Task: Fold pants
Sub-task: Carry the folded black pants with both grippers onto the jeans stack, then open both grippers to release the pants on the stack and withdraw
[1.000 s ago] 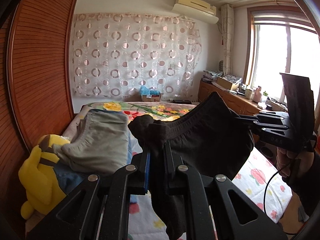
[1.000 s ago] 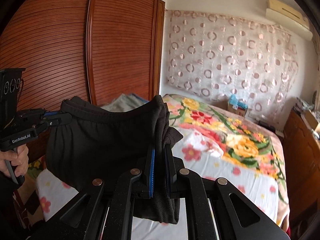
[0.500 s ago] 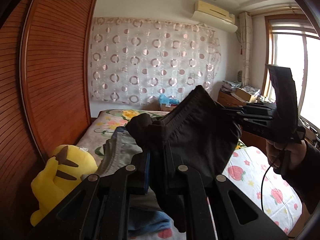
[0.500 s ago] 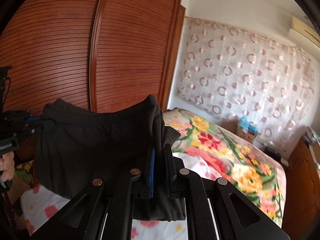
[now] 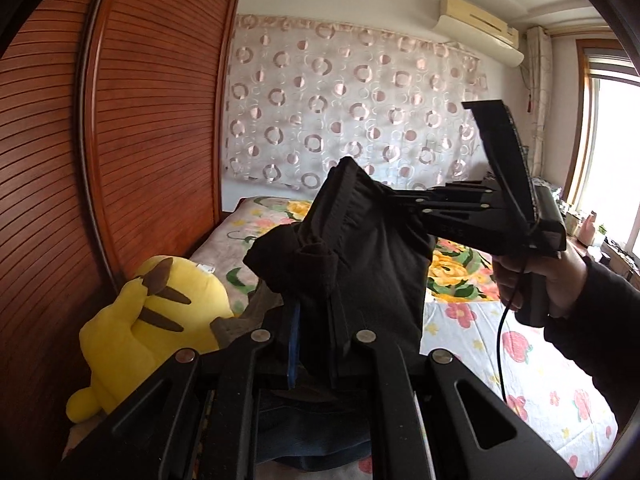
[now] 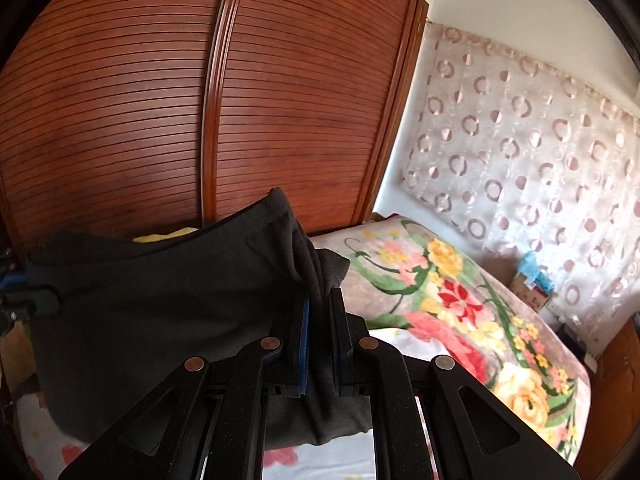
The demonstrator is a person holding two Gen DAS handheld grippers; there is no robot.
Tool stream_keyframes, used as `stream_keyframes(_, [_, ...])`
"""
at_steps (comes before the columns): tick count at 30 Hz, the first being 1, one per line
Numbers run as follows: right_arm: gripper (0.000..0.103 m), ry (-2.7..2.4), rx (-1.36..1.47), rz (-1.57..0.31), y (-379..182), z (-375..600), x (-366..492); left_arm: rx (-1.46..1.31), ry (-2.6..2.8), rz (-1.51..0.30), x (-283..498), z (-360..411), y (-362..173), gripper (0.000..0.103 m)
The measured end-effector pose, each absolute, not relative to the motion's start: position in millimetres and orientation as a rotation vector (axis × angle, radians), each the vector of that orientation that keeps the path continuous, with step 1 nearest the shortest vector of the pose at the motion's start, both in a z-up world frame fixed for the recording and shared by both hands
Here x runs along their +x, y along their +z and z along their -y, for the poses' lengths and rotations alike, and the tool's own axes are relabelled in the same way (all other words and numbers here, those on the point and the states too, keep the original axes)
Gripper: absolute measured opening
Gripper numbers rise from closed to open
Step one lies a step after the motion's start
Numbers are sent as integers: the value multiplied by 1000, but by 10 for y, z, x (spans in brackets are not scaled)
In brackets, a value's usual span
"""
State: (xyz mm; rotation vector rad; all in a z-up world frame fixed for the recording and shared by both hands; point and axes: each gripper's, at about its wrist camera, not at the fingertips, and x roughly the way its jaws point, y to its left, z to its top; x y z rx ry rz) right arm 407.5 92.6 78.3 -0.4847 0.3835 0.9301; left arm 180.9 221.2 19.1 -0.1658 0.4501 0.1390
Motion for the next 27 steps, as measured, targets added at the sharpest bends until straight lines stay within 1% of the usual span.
stream_keyframes(5, [8,947,-475,-404,719,-1008,4207,-177,160,-471,1820,-2211,120,12])
stream_keyframes(15, [8,941,-460,-419,693,-1071,4166,-194,188,-495,1856,-2249,58,12])
stream_keyframes(16, [13,936,-460,-427,677,-1089,4167,-193,191,-498,1861,-2231,62,12])
stream_keyframes(17, [21,927,-459,-437,665,-1096,4175,-192,196,-503,1868,-2215,60,12])
stream_keyframes(19, [26,905,-445,-441,662,-1057,4180,-191,196,-518,1884,-2206,40,12])
stream_keyframes(21, [26,922,-416,-453,652,-956,4180,-190,208,-540,1907,-2216,4,12])
stream_keyframes(24, [26,920,-407,-493,550,-840,4220,-194,215,-547,1904,-2230,-10,16])
stream_keyframes(27, [26,887,-407,-554,430,-802,4320,-185,220,-551,1888,-2218,-9,31])
